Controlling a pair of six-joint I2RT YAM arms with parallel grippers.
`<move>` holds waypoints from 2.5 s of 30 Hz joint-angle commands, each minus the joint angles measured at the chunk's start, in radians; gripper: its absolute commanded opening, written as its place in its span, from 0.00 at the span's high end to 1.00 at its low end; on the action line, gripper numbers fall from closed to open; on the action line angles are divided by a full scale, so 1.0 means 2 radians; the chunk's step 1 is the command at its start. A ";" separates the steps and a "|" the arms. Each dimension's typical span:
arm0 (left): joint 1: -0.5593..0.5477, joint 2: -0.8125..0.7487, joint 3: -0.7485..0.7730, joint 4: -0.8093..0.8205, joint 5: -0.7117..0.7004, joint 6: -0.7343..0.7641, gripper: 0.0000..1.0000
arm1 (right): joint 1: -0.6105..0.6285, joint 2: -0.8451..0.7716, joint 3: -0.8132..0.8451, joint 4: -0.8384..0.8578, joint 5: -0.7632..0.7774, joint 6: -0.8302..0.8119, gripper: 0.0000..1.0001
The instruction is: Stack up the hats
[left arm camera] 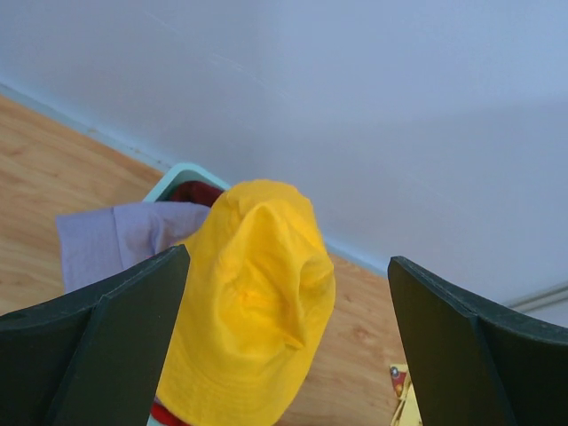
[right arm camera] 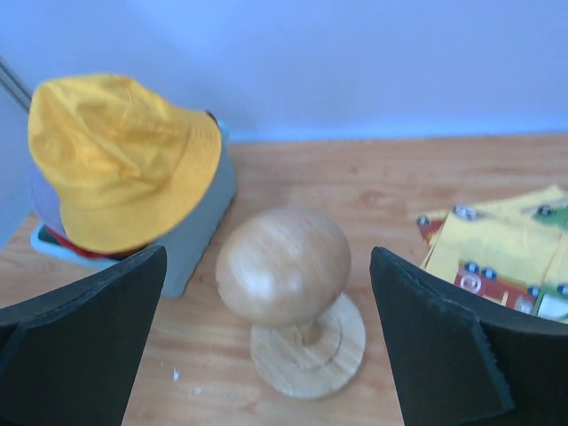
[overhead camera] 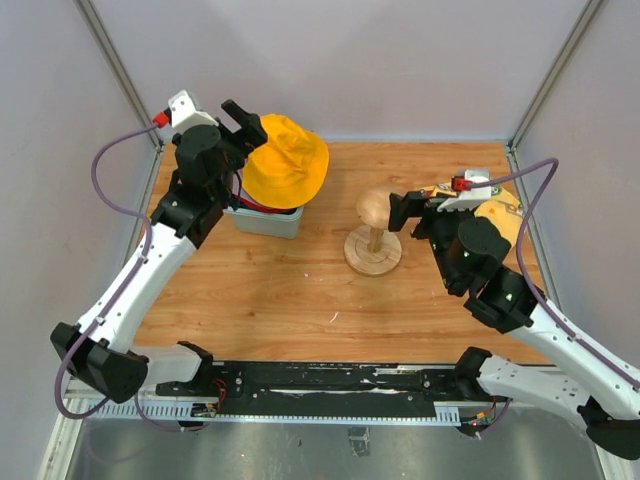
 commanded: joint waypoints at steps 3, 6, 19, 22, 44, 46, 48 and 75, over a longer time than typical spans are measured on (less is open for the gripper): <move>0.048 0.053 0.082 -0.031 0.130 0.003 0.00 | -0.026 0.111 0.149 0.012 0.038 -0.099 0.05; 0.059 0.093 0.126 -0.065 0.168 -0.007 0.00 | -0.032 0.136 0.187 -0.034 0.074 -0.068 0.05; 0.078 0.188 0.220 -0.174 0.204 -0.005 0.03 | -0.054 0.133 0.192 -0.113 0.048 0.011 0.08; 0.080 0.187 0.211 -0.167 0.197 0.003 0.03 | -0.055 0.131 0.192 -0.124 0.042 0.019 0.09; 0.096 0.220 0.203 -0.132 0.190 0.045 0.13 | -0.055 0.148 0.195 -0.140 0.022 0.038 0.11; 0.096 0.226 0.203 -0.127 0.196 0.049 0.18 | -0.054 0.150 0.193 -0.140 0.023 0.041 0.11; 0.096 0.230 0.203 -0.124 0.198 0.052 0.24 | -0.054 0.152 0.191 -0.140 0.023 0.044 0.11; 0.096 0.169 0.187 -0.049 0.236 0.057 1.00 | -0.054 0.155 0.192 -0.162 0.012 0.077 0.14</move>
